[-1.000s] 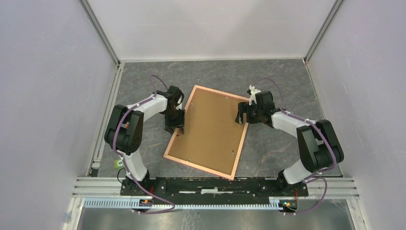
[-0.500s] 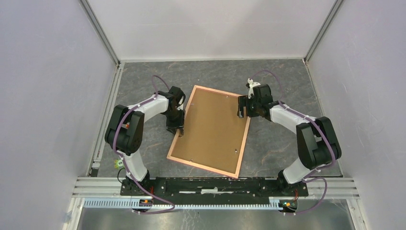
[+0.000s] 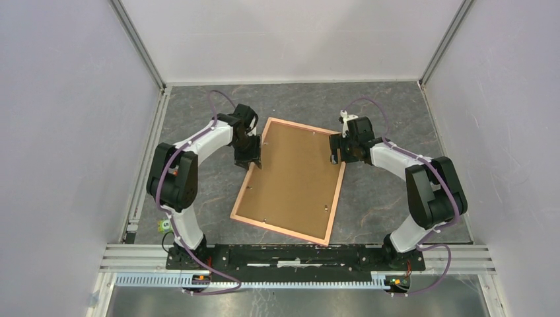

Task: Put the photo into the frame
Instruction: Adjust the photo frame at the center of the board, then install the photo frame at the center of the board.

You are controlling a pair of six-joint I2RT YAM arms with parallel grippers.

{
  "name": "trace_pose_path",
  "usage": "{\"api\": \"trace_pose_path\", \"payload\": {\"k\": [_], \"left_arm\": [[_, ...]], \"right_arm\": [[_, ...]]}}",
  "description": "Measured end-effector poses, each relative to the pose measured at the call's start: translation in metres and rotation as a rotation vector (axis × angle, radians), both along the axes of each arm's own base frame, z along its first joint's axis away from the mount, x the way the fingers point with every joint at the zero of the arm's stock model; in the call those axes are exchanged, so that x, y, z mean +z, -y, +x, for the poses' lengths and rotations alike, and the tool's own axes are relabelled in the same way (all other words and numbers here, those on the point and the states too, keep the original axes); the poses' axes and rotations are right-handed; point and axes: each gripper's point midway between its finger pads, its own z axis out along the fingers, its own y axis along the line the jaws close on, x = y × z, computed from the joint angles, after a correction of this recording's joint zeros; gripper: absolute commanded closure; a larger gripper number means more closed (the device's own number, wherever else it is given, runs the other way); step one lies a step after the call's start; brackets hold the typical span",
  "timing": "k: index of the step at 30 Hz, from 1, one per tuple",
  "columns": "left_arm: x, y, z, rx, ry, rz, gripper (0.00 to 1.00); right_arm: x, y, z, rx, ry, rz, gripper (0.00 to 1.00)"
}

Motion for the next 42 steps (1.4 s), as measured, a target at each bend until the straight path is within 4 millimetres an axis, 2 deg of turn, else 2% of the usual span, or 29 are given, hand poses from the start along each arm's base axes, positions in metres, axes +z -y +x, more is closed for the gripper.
{"api": "trace_pose_path", "payload": {"k": [3, 7, 10, 22, 28, 32, 34, 42], "left_arm": [[0.001, 0.005, 0.014, 0.0, 0.029, -0.01, 0.49], [-0.012, 0.001, 0.012, 0.005, -0.002, 0.023, 0.44], [-0.013, 0.0, 0.013, 0.008, -0.003, 0.027, 0.44], [-0.014, -0.007, 0.014, 0.026, -0.011, 0.033, 0.61], [-0.014, -0.007, 0.013, 0.026, -0.015, 0.034, 0.67], [-0.014, -0.008, 0.013, 0.027, -0.016, 0.036, 0.69], [-0.015, -0.009, 0.013, 0.028, -0.017, 0.037, 0.69], [-0.015, -0.011, 0.011, 0.031, -0.029, 0.042, 0.69]], "right_arm": [[0.0, 0.0, 0.0, 0.002, 0.001, -0.003, 0.2], [-0.001, 0.001, 0.0, 0.009, 0.0, -0.008, 0.2], [-0.002, 0.0, 0.003, 0.014, -0.004, -0.014, 0.21], [-0.011, 0.002, 0.015, 0.002, -0.014, -0.051, 0.39], [-0.011, 0.005, 0.015, -0.017, -0.013, -0.067, 0.56], [-0.01, 0.011, 0.016, -0.036, -0.007, -0.091, 0.8], [-0.01, 0.012, 0.016, -0.048, -0.005, -0.092, 0.99], [-0.007, 0.011, 0.022, -0.096, 0.01, -0.06, 1.0]]}}
